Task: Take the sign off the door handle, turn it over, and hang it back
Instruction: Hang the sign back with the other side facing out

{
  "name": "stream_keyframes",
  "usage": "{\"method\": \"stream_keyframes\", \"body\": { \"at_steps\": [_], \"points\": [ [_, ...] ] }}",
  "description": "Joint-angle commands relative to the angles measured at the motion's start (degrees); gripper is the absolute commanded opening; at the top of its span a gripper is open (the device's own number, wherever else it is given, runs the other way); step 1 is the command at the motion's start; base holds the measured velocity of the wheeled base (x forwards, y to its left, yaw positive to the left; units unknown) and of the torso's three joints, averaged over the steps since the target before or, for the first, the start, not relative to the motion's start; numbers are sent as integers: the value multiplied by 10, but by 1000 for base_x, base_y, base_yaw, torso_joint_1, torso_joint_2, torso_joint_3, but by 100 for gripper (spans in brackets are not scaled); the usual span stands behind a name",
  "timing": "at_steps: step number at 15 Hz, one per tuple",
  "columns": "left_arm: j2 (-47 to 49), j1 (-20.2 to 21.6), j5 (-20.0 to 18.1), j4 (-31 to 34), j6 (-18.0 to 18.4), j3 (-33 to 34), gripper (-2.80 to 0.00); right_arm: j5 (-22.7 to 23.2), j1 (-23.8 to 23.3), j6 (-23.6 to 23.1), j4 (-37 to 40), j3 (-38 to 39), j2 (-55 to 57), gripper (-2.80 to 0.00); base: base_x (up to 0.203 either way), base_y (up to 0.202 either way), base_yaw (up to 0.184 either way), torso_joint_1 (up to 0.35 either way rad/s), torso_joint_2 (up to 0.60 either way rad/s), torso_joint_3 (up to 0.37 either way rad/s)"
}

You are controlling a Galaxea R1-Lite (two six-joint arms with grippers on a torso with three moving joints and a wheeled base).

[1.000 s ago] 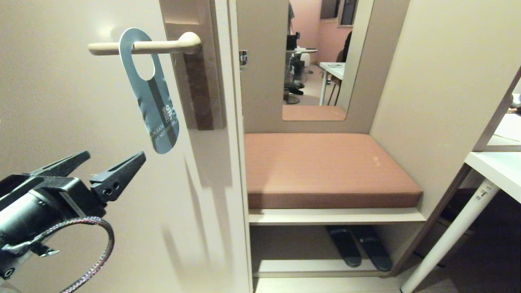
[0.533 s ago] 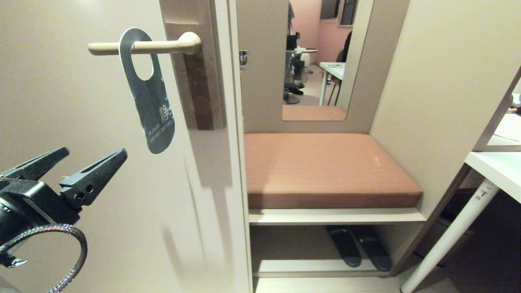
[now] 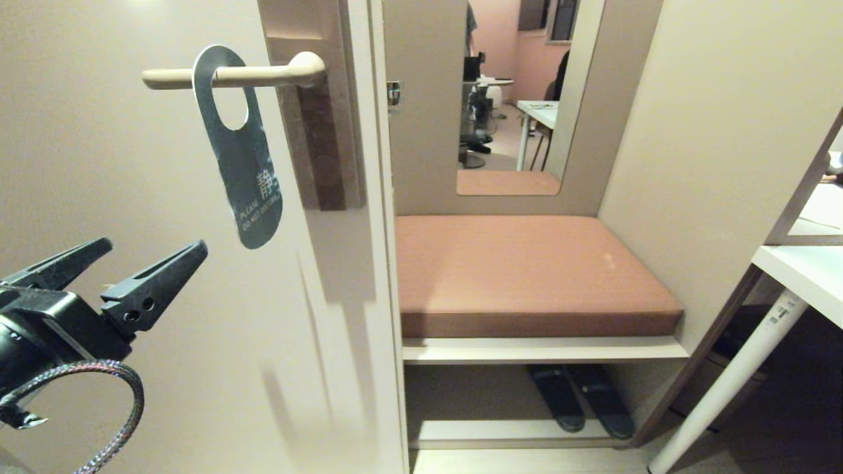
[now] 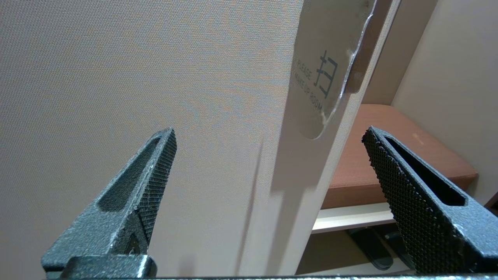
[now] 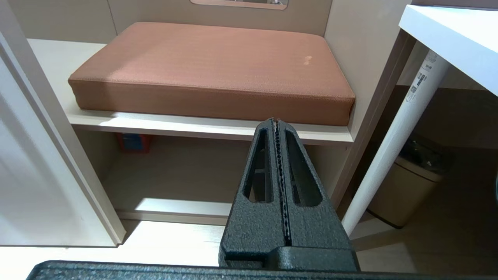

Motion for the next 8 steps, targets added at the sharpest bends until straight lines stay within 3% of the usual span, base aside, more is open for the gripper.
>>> {"method": "stream_keyframes", "body": {
  "at_steps": [1, 2, 8],
  "points": [
    [3, 1, 1, -3, -1, -3, 0, 0, 0, 0, -1, 0, 0, -280, 0, 0, 0, 0, 0, 0],
    [3, 1, 1, -3, -2, -8, -280, 0, 0, 0, 0, 0, 0, -280, 0, 0, 0, 0, 0, 0],
    [11, 2, -9, -2, -4, -34, -280, 0, 0, 0, 0, 0, 0, -280, 0, 0, 0, 0, 0, 0]
  ]
}}
